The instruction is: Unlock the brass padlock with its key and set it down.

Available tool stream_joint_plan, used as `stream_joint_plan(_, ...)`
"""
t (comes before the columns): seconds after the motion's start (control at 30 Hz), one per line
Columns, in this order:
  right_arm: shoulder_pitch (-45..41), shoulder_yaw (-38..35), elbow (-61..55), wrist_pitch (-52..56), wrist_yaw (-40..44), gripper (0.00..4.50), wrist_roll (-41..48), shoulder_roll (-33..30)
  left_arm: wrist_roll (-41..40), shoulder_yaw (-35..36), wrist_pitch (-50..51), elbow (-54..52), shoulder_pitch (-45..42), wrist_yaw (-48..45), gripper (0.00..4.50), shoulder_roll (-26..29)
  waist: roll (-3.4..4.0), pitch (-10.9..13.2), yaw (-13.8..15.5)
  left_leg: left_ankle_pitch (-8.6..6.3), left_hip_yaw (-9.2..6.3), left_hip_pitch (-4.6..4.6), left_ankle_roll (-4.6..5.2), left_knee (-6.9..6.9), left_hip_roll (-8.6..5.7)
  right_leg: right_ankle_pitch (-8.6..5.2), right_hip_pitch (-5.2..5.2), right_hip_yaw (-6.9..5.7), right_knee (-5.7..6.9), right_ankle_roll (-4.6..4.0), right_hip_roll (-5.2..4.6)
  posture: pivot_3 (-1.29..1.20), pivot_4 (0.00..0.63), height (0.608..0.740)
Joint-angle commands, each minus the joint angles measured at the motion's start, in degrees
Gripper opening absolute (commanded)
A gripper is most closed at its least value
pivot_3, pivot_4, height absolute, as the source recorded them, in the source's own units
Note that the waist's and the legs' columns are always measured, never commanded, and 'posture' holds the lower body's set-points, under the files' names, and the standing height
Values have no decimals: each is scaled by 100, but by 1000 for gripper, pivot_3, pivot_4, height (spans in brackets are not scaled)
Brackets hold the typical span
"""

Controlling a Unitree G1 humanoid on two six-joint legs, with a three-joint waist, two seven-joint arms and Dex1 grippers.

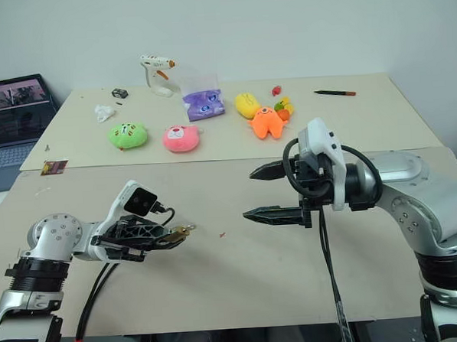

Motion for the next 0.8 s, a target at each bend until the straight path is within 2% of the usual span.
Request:
stream_joint_plan(0.03,26,11,-293,-15,-149,4500,137,93,10,-42,33,-38,-84,-132,825,-23,0,0,-2,0,0,0,0,0,0,0,0,0,0,0,0,0,150,740)
stream_joint_plan(0.5,161,98,-801,485,-587,4500,1036,258,304,-182,-125,125,-202,-338,825,9,0,0,8,0,0,1,0,-1,0,0,1,0,-1,0,0,0,150,740)
stream_joint_plan(0.67,174,126,-821,478,-670,4500,1075,230,730,-308,-516,235,-266,-433,825,80,0,0,10,0,0,1,0,-3,0,0,0,-1,-3,0,0,0,150,740)
stream_joint_plan(0.8,176,179,-763,431,-700,4500,1017,276,1282,-786,-1055,-13,-214,-788,825,416,0,0,-4,0,0,2,0,-5,0,0,1,0,-6,0,0,0,150,740)
